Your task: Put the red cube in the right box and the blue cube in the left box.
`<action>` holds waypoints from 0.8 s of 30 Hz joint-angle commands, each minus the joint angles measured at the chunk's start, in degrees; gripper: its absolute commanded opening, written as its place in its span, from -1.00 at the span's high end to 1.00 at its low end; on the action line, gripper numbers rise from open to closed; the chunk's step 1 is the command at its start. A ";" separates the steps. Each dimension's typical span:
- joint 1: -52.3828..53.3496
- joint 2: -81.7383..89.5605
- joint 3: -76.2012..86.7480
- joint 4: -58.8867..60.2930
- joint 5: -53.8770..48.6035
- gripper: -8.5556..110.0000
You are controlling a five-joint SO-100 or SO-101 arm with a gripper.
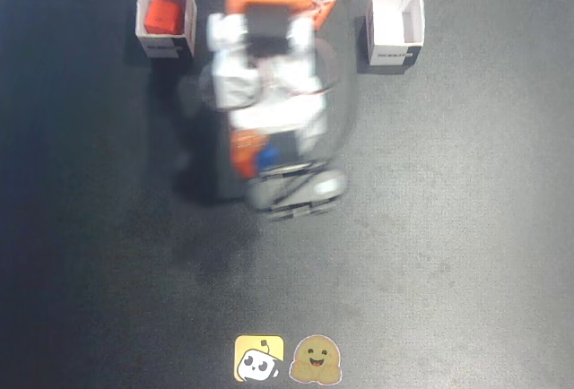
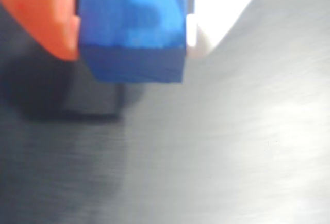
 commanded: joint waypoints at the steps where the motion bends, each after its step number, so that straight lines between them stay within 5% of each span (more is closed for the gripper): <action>1: -5.63 3.16 -0.44 1.85 2.11 0.71; 24: -40.08 12.22 14.41 -0.62 15.03 0.70</action>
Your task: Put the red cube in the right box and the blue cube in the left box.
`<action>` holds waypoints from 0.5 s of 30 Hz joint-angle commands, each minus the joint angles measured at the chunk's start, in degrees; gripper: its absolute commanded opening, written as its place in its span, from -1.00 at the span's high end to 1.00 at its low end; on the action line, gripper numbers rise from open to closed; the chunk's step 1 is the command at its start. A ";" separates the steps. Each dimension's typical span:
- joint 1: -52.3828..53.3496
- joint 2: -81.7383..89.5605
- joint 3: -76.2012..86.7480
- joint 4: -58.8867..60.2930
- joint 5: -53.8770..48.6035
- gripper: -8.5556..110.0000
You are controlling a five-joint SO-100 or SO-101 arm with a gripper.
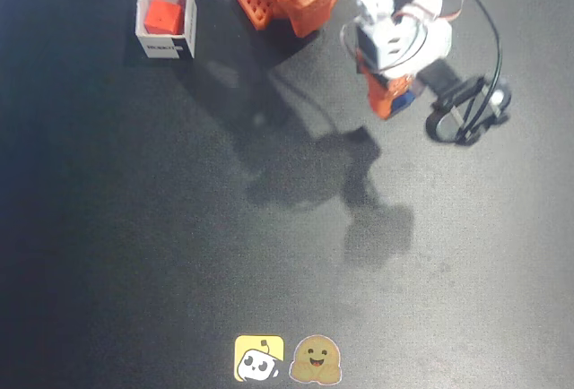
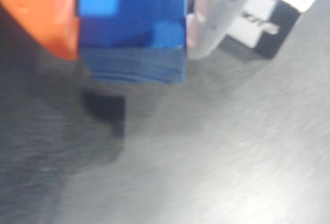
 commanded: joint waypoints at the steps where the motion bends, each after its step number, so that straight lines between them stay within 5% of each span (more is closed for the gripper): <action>1: -3.87 4.13 1.85 -1.67 1.58 0.70; 15: -17.75 10.11 5.27 1.14 6.77 0.70</action>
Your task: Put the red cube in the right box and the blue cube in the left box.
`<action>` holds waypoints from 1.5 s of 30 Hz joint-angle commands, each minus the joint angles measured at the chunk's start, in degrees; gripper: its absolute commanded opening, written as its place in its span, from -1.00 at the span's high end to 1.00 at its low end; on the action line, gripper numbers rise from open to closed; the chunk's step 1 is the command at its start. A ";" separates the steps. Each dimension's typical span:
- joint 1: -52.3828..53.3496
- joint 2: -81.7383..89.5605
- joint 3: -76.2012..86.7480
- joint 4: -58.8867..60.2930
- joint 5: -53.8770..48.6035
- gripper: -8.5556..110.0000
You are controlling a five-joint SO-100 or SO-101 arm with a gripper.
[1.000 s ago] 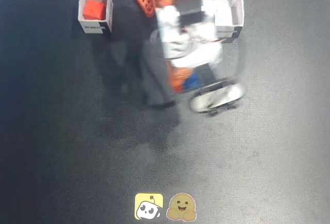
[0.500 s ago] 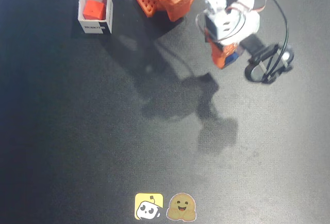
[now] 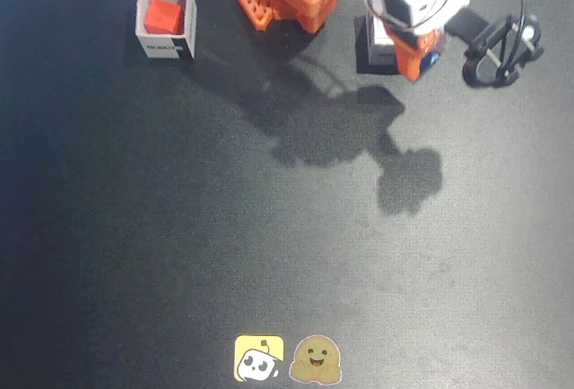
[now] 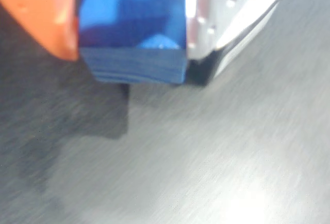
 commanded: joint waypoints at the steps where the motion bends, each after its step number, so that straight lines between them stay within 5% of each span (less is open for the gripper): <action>1: -3.52 3.25 0.09 1.32 1.76 0.70; 45: -14.33 16.35 13.36 0.70 2.02 0.69</action>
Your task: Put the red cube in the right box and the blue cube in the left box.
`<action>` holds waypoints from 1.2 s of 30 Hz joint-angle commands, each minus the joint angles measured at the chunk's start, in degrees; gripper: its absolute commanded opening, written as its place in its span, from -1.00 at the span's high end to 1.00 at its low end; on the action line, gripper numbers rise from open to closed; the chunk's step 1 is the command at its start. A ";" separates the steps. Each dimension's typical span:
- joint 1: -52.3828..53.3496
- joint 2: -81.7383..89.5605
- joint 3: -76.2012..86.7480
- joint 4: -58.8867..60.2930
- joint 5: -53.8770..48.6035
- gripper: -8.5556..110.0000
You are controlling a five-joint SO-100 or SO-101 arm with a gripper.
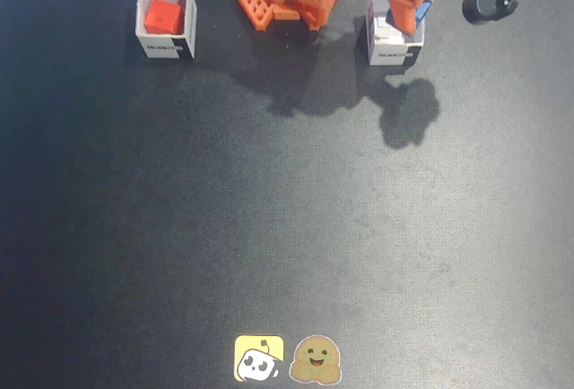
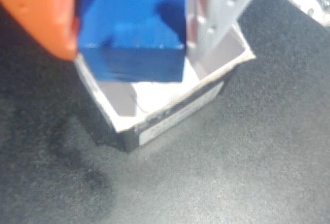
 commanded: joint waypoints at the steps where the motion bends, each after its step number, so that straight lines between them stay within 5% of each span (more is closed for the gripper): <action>1: -0.44 0.18 -0.18 -1.14 -0.70 0.68; 15: -1.58 1.93 1.41 -2.20 -0.18 0.57; 26: 2.99 -0.26 -2.55 1.05 -1.05 0.84; 36: 12.30 -2.72 -5.19 -1.58 -3.08 0.86</action>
